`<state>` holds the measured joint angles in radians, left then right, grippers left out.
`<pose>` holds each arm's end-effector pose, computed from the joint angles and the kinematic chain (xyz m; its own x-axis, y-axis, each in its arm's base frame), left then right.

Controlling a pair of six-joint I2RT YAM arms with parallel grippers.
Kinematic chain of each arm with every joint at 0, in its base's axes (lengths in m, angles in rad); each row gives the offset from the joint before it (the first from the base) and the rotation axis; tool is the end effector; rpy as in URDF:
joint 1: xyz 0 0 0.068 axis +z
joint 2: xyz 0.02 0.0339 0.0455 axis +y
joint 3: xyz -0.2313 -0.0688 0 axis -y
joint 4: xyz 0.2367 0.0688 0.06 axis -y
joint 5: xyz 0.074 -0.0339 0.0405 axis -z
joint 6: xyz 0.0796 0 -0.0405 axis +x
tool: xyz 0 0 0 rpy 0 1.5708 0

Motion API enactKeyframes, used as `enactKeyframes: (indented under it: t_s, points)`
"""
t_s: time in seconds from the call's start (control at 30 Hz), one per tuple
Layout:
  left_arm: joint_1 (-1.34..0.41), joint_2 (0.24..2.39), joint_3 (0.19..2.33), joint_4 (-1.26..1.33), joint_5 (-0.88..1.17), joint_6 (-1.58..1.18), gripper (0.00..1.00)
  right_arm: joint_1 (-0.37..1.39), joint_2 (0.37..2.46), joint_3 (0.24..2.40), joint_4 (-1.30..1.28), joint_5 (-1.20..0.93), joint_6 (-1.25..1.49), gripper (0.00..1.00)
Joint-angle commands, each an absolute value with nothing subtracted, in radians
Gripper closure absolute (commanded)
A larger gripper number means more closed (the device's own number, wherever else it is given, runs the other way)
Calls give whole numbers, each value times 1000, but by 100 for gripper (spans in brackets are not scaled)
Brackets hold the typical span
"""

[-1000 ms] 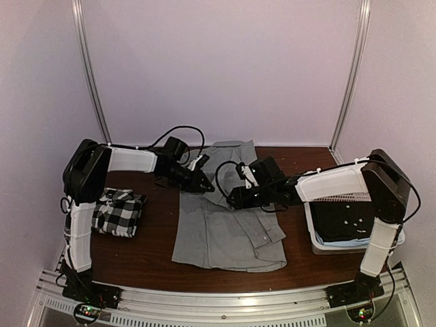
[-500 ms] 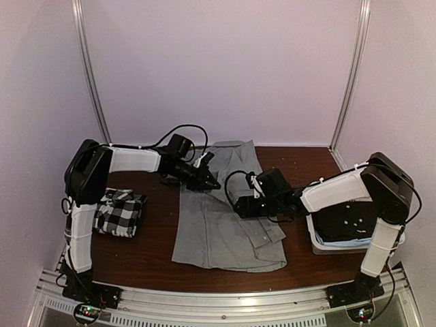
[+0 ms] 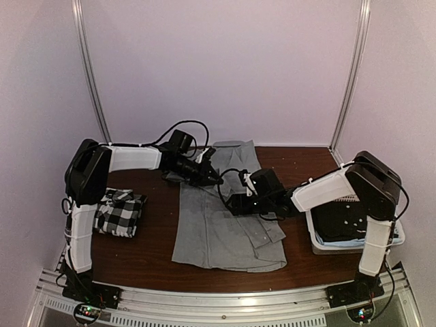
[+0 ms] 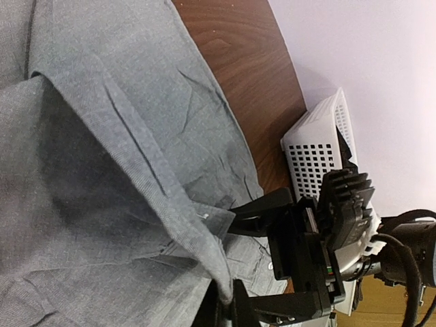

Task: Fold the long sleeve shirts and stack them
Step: Pick up the sleeve from the 1/3-folded shirt, then pass from the left arm to the right

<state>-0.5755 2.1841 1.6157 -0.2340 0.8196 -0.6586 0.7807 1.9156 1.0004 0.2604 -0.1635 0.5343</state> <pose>0.3661 -0.3068 0.1335 -0.9652 0.1283 -0.2280 0.2616 0.4737 -0.8409 0.2829 0.2985 0.0872 -0.7727 -0.0582 -0.6321 -0.4562 0.7433 0.4892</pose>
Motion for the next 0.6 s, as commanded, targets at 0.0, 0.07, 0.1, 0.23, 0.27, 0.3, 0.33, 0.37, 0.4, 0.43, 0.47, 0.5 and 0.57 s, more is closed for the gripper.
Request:
enactKeyframes:
  t_s: [0.0, 0.07, 0.1, 0.23, 0.27, 0.3, 0.33, 0.37, 0.4, 0.43, 0.47, 0.5, 0.57]
  points:
    - [-580, 2186, 1648, -206, 836, -670, 96, 788, 1943, 1056, 292, -171, 525, 25]
    - [-580, 2189, 1648, -210, 833, -669, 94, 788, 1958, 1075, 289, -171, 526, 26]
    - [-580, 2189, 1648, -212, 832, -670, 90, 788, 1964, 1085, 287, -171, 527, 26]
    - [-584, 2188, 1650, -218, 828, -669, 69, 788, 1988, 1109, 297, -175, 535, 27]
    - [-586, 2189, 1652, -218, 827, -669, 66, 788, 1994, 1115, 299, -176, 536, 28]
    - [-588, 2190, 1655, -218, 826, -669, 64, 787, 2000, 1121, 299, -176, 538, 28]
    - [-590, 2192, 1658, -218, 825, -669, 62, 787, 2004, 1126, 300, -178, 539, 29]
    - [-590, 2195, 1660, -218, 826, -669, 61, 788, 2010, 1129, 301, -179, 541, 29]
    - [-591, 2199, 1663, -218, 828, -669, 61, 787, 2014, 1132, 302, -179, 542, 29]
    - [-592, 2203, 1666, -218, 829, -670, 61, 787, 2015, 1133, 303, -179, 544, 29]
    - [-593, 2205, 1671, -218, 831, -670, 60, 787, 2016, 1134, 303, -179, 546, 29]
    - [-595, 2208, 1675, -219, 832, -671, 59, 788, 2016, 1133, 304, -180, 548, 30]
    - [-597, 2216, 1688, -219, 837, -675, 58, 787, 2011, 1129, 306, -181, 551, 30]
